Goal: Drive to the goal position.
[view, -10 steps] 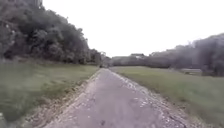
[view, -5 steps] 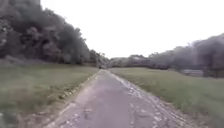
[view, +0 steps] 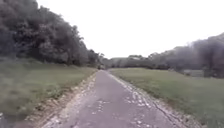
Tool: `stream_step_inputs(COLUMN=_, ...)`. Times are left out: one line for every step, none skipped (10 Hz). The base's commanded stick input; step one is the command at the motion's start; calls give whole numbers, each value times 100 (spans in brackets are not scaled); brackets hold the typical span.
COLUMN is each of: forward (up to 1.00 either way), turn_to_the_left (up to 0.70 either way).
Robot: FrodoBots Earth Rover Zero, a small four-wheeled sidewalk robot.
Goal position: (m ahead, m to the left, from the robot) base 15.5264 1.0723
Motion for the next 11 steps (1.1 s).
stream_step_inputs(forward=100, turn_to_the_left=0)
stream_step_inputs(forward=100, turn_to_the_left=0)
stream_step_inputs(forward=100, turn_to_the_left=0)
stream_step_inputs(forward=100, turn_to_the_left=0)
stream_step_inputs(forward=100, turn_to_the_left=0)
stream_step_inputs(forward=100, turn_to_the_left=0)
stream_step_inputs(forward=100, turn_to_the_left=0)
stream_step_inputs(forward=100, turn_to_the_left=0)
stream_step_inputs(forward=100, turn_to_the_left=0)
stream_step_inputs(forward=100, turn_to_the_left=0)
stream_step_inputs(forward=100, turn_to_the_left=0)
